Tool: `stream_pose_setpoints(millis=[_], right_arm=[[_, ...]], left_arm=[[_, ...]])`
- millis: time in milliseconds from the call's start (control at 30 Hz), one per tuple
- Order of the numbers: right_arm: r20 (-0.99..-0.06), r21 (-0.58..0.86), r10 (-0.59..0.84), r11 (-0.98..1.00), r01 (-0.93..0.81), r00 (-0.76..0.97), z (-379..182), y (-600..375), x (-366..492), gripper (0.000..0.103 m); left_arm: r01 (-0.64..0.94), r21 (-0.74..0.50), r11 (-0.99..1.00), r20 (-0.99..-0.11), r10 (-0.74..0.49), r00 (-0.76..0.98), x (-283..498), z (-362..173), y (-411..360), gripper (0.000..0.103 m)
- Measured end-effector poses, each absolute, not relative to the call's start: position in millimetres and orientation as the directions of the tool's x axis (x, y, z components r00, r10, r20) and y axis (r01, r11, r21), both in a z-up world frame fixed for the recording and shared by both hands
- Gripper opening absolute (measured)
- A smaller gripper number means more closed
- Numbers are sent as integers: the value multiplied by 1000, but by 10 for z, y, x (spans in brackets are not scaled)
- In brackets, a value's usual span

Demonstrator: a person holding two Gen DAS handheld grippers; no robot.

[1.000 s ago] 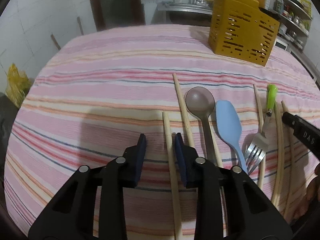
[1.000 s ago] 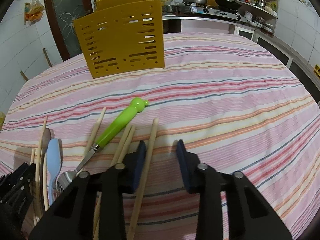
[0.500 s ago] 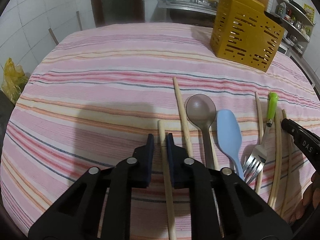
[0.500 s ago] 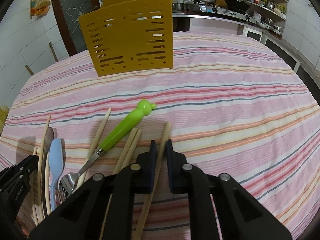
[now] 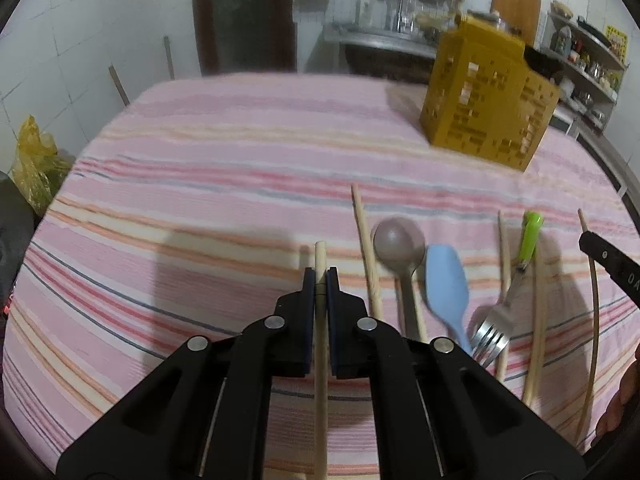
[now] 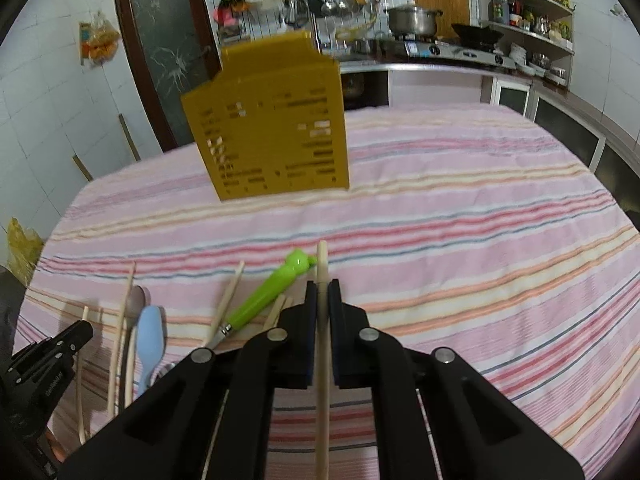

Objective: Organize utensils
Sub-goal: 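Close the left tool on one chopstick while the right tool closes on another, then lift both held chopsticks and carry them over the yellow slotted holder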

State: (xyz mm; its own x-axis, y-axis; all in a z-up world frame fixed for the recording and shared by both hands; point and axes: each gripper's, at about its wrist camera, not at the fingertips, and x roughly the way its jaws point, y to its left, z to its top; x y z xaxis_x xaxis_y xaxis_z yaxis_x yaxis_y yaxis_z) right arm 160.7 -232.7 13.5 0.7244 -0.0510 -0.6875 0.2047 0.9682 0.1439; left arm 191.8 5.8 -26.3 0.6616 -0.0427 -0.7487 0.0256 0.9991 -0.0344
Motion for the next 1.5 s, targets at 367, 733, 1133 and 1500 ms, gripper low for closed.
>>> stream_pose_setpoints(millis=[367,733,1133,1500], right_arm=[[-531,167,-35,975,145,846,603,-2487,1422,6],[-461,170,-16,980,107,887,794,-2613,1404,6],[-400,152,-32,983,101,916,976,-2738,1410,6],[-337,147,-39,985,93,941,1128,-2794,1493,6]], left_arm=[[30,-66,997,-562,-62,825,1691,437,-59,4],[30,-75,997,-462,-62,885,1638,808,-185,4],[51,-91,995,-399,-84,913,1672,1044,-268,4],[119,-127,985,-327,-155,932,1763,1345,-355,4]])
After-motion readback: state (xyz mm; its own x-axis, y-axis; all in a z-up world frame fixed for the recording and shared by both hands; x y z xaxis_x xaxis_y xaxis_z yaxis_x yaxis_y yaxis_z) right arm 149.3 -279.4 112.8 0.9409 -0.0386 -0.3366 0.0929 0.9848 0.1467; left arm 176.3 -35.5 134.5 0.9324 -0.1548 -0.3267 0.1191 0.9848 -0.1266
